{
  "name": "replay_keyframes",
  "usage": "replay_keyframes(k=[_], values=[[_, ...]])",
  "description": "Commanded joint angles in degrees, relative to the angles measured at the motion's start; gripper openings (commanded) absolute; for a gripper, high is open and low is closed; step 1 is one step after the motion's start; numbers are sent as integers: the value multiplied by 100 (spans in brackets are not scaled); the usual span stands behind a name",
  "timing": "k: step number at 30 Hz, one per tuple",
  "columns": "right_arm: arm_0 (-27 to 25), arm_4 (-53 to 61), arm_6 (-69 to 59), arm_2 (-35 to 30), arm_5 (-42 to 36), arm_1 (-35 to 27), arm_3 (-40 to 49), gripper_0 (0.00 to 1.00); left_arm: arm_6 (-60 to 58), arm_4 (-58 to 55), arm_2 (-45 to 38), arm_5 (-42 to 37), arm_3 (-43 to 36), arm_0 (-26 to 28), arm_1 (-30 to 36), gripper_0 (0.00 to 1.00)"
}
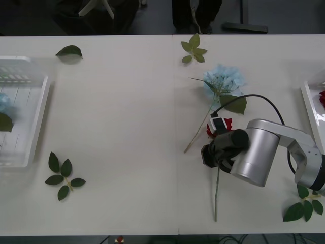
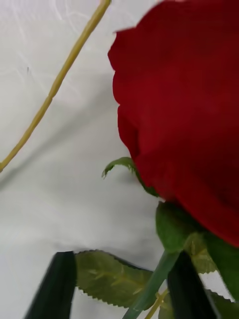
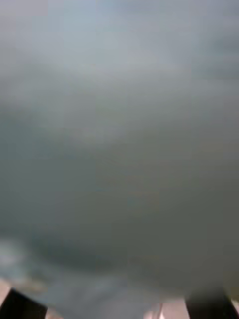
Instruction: Place the red flowers into the right box and the blue flowers into the left box. If a person shows an open palm, hand one flower to the person first, then continue sorting.
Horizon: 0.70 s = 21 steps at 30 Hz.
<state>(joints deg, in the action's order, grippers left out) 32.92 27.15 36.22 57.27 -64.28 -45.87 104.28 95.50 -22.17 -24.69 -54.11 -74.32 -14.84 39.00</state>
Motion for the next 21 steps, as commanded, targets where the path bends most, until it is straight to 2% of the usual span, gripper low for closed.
replay_keyframes(k=[1,3,5,7,9,12,15,21], values=[[74,-26,-212,-67,-14,122,75,29,30,-42,-194,-847,-804,-54,125,91],[74,-26,-221,-58,-32,113,75,23,30,-85,-274,-1463,-1208,-62,134,98],[74,-26,-221,-49,-50,113,75,15,30,-121,-309,-1920,-1524,-54,134,100],[74,-26,-221,-58,-50,113,75,5,21,-173,-361,-2412,-1911,-62,134,100],[83,-26,-229,-58,-50,105,66,0,4,-244,-379,-2851,-2289,-80,152,100],[109,-26,-229,-58,-50,96,75,0,-22,-490,-370,-3387,-2737,-159,152,100],[144,-26,-247,-58,-23,61,84,0,-66,-1035,-274,-3572,-3010,-247,134,100],[267,97,-282,-243,-50,-291,295,0,-163,-1878,351,-3264,-3440,-326,29,100]])
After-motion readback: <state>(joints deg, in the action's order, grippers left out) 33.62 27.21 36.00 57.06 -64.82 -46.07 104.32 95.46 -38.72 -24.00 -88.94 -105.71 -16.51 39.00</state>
